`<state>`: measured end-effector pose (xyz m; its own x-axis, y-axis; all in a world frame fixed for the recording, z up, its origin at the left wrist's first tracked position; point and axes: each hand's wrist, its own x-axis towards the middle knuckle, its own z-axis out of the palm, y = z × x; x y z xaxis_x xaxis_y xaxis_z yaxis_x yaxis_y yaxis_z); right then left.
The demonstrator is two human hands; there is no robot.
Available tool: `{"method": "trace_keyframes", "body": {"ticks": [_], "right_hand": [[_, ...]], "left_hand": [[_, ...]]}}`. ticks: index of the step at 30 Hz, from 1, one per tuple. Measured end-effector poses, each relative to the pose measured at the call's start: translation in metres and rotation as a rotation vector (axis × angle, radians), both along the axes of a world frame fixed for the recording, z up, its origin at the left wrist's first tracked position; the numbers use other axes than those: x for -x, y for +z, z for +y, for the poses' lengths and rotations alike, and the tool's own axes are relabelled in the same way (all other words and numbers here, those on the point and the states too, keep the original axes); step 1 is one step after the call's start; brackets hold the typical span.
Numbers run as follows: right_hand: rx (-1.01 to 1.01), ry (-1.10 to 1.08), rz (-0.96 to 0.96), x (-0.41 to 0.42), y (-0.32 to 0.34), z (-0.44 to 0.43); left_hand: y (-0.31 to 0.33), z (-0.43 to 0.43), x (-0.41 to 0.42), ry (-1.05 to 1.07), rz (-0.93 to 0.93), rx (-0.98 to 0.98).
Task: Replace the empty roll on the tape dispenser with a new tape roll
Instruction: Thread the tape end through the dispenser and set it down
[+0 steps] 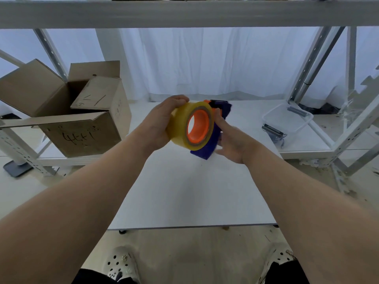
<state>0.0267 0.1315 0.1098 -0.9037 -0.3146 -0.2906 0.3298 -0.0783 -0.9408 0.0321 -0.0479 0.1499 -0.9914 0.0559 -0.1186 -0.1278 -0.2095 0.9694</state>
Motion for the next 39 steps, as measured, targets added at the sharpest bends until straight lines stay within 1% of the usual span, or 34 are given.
{"method": "trace_keyframes", "body": {"ticks": [3,5,7,9,12,14,16,20,23,27,30,35,37,39], "right_hand": [[0.257,-0.081,0.073,0.006,-0.002,-0.003],[0.338,-0.128,0.144,0.008,0.001,-0.002],[0.322,-0.125,0.216,0.01,0.006,-0.002],[0.242,-0.05,0.269,0.009,0.009,-0.003],[0.124,0.087,0.285,0.005,0.008,-0.003],[0.073,0.14,0.282,0.004,0.006,0.001],[0.045,0.16,0.275,0.004,0.004,0.006],[0.034,0.21,0.243,0.005,0.001,0.013],[-0.023,0.269,0.221,0.004,-0.002,0.015],[-0.062,0.287,0.198,0.003,-0.004,0.015],[-0.041,0.292,0.179,0.002,-0.006,0.014],[0.026,0.234,0.179,0.002,-0.008,0.008],[0.065,0.172,0.208,0.001,-0.003,0.002],[0.044,0.058,0.229,-0.001,0.003,-0.006]], "left_hand": [[0.005,0.001,-0.002,-0.082,0.002,-0.099],[0.007,-0.001,-0.002,-0.114,0.027,-0.055],[0.006,-0.003,-0.001,-0.154,0.056,0.087],[0.004,-0.004,-0.001,-0.21,0.085,0.256],[0.005,-0.004,-0.001,-0.291,0.135,0.517],[0.009,-0.005,-0.001,-0.312,0.198,0.631],[0.011,-0.008,0.0,-0.329,0.22,0.687],[0.01,-0.018,0.001,-0.419,0.199,0.705],[0.01,-0.021,0.002,-0.502,0.198,0.698],[0.011,-0.021,0.002,-0.573,0.145,0.642],[0.01,-0.022,0.003,-0.547,0.168,0.635],[0.013,-0.019,0.003,-0.454,0.253,0.654],[0.015,-0.015,0.001,-0.407,0.3,0.687],[0.017,-0.008,-0.001,-0.352,0.348,0.724]]}}
